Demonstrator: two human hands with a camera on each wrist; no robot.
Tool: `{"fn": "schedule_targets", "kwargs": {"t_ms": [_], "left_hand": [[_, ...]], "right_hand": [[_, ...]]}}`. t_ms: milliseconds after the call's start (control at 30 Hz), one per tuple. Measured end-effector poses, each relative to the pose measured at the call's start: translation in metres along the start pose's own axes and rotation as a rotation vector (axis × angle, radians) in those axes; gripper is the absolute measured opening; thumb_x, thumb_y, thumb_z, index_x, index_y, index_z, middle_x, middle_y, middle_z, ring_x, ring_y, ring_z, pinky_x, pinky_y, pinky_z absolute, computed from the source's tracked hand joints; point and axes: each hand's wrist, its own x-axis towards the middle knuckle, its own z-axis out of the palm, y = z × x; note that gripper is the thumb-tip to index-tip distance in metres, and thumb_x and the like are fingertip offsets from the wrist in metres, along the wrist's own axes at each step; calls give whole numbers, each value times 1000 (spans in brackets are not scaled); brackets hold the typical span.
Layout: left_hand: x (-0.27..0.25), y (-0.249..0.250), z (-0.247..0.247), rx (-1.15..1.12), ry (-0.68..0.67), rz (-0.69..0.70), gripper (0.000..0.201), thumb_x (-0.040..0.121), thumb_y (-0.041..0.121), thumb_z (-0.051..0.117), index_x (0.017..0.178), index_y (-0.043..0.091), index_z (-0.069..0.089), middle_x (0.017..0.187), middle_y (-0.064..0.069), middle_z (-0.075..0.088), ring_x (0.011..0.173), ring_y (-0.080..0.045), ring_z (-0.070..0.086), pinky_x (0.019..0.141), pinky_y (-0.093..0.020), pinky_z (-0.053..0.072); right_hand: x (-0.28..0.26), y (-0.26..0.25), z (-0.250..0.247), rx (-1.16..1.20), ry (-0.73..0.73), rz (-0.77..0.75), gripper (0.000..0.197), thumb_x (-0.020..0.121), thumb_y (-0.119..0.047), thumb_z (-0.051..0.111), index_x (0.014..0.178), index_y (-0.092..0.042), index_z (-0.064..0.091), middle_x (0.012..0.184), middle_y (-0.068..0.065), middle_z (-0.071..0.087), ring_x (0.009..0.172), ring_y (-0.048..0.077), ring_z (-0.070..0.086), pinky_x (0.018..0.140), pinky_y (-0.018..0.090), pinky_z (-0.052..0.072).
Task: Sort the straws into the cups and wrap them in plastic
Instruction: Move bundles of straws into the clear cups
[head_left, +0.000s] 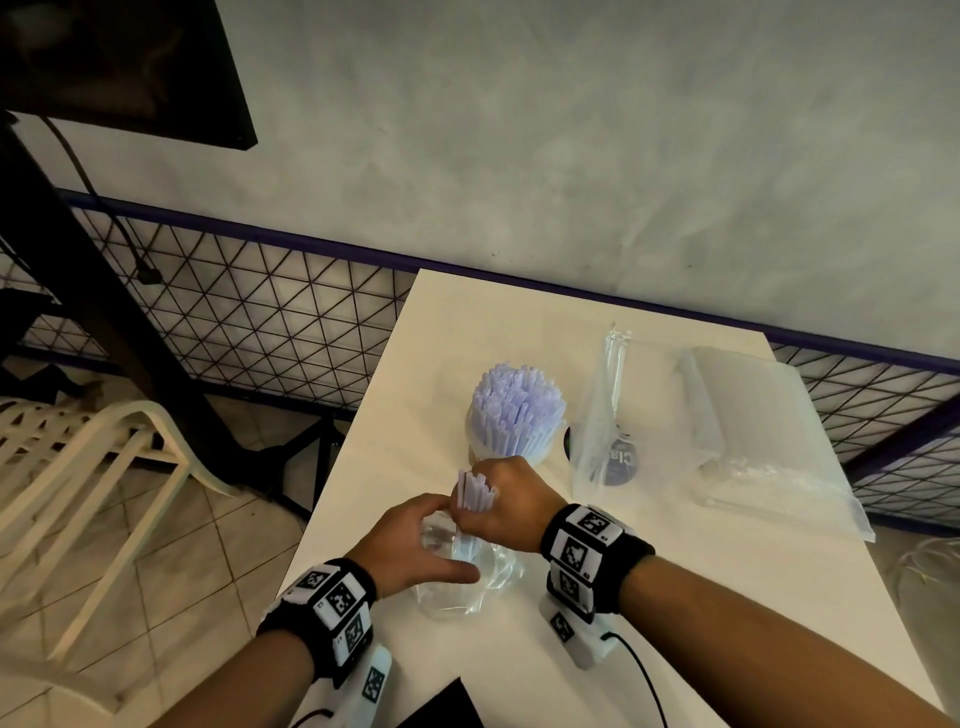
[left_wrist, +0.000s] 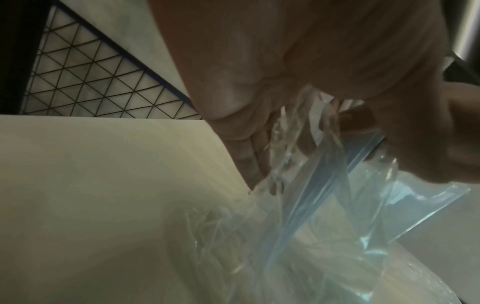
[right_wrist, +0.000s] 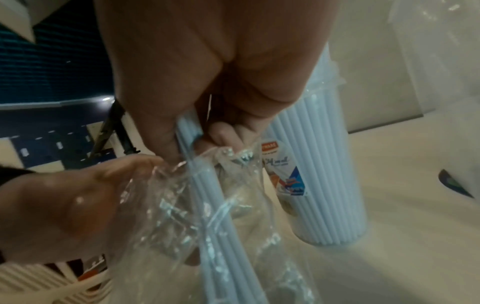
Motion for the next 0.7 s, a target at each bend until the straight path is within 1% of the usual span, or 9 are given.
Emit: {"fn": "schedule_targets", "kwargs": {"t_ms": [167, 267, 300, 367, 433, 467, 533, 567, 700], "left_hand": [[-5, 8, -4, 125, -11, 1, 63, 58, 33, 91, 115, 34, 63, 98, 9, 70, 86, -2, 67, 80, -17, 51], [-13, 6, -6, 70, -86, -4, 55, 64, 26, 90, 112, 31, 64, 109, 10, 67, 75, -4, 69, 82, -23, 54], [-16, 3, -7, 68, -116, 4, 54, 65, 28, 90, 111, 33, 63, 115, 11, 65, 78, -6, 69, 86, -27, 55], [-19, -1, -9, 146, -164, 29, 61, 64, 41, 88, 115, 43, 55, 125, 15, 56, 103, -4, 63, 98, -35, 51], [-19, 1, -11, 147, -203, 20, 67, 64, 59, 81, 119, 52, 43, 136, 19, 43, 125, -7, 48, 108, -38, 43], [-18, 5, -11, 147, -208, 17, 65, 64, 70, 72, 118, 54, 40, 138, 23, 35, 131, -9, 41, 112, -40, 37], [-13, 14, -12, 256, -128, 55, 60, 63, 87, 47, 113, 53, 44, 135, 32, 27, 134, -5, 30, 113, -42, 26], [-10, 20, -13, 311, -50, 75, 59, 63, 86, 39, 110, 51, 49, 134, 32, 29, 133, -3, 29, 108, -40, 22], [6, 40, -13, 270, 255, 191, 68, 59, 72, 48, 115, 34, 53, 129, 20, 36, 122, 0, 36, 97, -34, 21]], "right_hand": [[-2, -6, -7, 2, -36, 17, 27, 76, -30, 75, 71, -6, 64, 66, 8, 62, 62, 24, 62, 58, 43, 52], [-7, -23, -31, 59, -43, -9, 21, 74, -31, 72, 75, -10, 71, 70, 6, 69, 65, 18, 67, 61, 41, 54], [-10, -29, -42, 65, -35, -17, 20, 74, -31, 71, 75, -11, 72, 71, 4, 70, 66, 16, 68, 63, 39, 55], [-14, -42, -66, 65, -6, -41, 18, 75, -28, 74, 78, -10, 73, 74, 1, 72, 69, 12, 69, 65, 35, 56], [-17, -53, -93, 104, 46, -63, 6, 77, -18, 78, 75, -14, 74, 73, -5, 73, 69, 6, 69, 64, 24, 56], [-17, -58, -106, 108, 81, -71, 11, 77, -14, 78, 70, -20, 73, 69, -10, 71, 65, 3, 67, 60, 18, 52], [-15, -63, -127, 72, 149, -85, 27, 77, -15, 78, 61, -33, 65, 61, -15, 66, 58, -1, 62, 56, 15, 46], [-13, -64, -135, 52, 177, -85, 26, 77, -18, 78, 62, -34, 65, 61, -14, 66, 58, -1, 61, 56, 17, 47], [-4, -60, -155, 37, 198, -48, 5, 77, -26, 79, 79, -22, 76, 81, -4, 75, 75, 10, 71, 69, 38, 59]]}}
